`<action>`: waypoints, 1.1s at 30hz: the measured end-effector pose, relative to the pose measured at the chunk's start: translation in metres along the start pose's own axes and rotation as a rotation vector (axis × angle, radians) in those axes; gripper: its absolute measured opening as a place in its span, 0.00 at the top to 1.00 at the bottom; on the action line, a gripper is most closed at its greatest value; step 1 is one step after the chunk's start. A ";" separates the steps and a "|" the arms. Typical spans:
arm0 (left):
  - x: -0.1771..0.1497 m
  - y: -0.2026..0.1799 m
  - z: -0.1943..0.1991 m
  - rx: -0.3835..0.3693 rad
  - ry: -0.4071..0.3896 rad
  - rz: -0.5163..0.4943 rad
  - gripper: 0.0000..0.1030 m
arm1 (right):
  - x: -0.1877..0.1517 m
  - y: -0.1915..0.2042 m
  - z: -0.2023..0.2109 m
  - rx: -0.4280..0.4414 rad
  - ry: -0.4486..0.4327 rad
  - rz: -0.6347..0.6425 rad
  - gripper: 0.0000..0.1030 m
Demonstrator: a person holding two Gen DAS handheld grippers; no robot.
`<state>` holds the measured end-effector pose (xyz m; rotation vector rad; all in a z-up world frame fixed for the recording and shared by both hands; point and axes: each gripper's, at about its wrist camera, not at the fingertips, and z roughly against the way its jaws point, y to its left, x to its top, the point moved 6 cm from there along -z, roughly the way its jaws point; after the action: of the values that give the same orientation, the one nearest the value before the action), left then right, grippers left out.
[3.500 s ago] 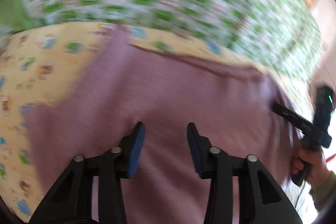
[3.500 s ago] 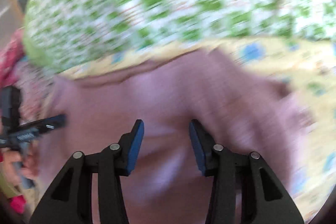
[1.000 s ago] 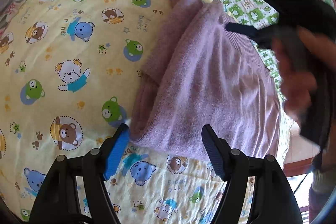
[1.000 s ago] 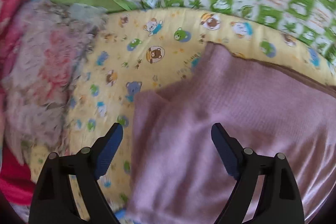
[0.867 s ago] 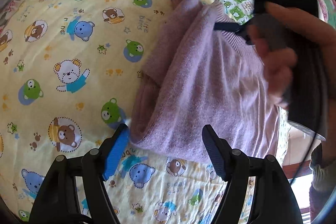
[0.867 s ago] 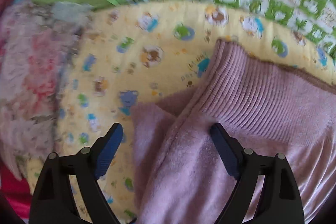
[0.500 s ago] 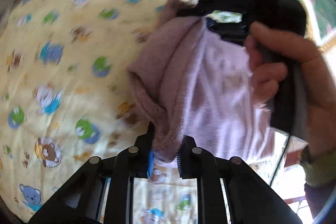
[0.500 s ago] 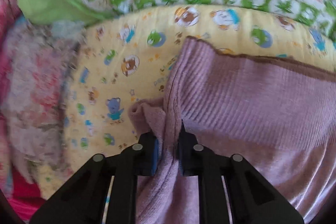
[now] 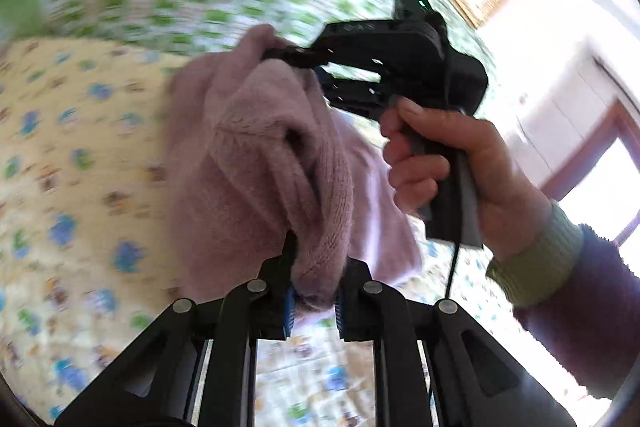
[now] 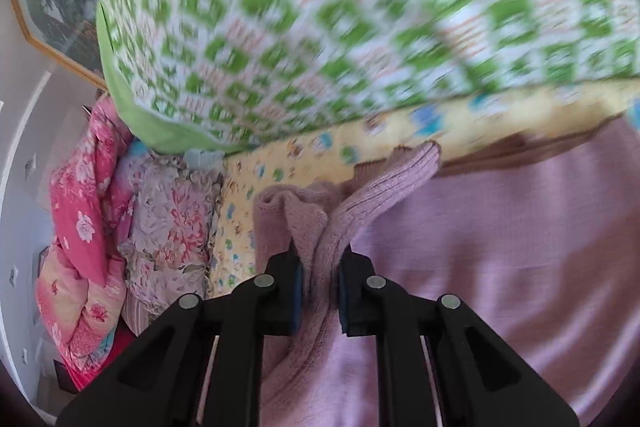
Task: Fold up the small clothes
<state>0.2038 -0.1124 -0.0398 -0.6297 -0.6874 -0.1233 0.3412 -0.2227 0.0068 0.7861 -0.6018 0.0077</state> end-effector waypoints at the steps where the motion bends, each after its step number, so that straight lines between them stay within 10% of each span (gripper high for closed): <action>1: 0.000 -0.011 -0.009 -0.013 0.012 -0.020 0.87 | 0.002 -0.008 0.010 -0.007 -0.006 0.007 0.86; 15: -0.020 -0.103 -0.165 -0.094 0.237 -0.192 0.87 | -0.020 -0.158 0.088 -0.218 -0.038 -0.078 0.87; 25: -0.031 -0.110 -0.204 -0.049 0.297 -0.212 0.85 | -0.018 -0.177 0.079 -0.255 -0.042 -0.050 0.85; 33: -0.038 -0.116 -0.198 -0.108 0.335 -0.162 0.47 | -0.036 -0.182 0.121 -0.331 -0.120 -0.105 0.49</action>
<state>0.2488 -0.3252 -0.1232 -0.6372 -0.4078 -0.4093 0.2912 -0.4259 -0.0661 0.4980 -0.6548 -0.2314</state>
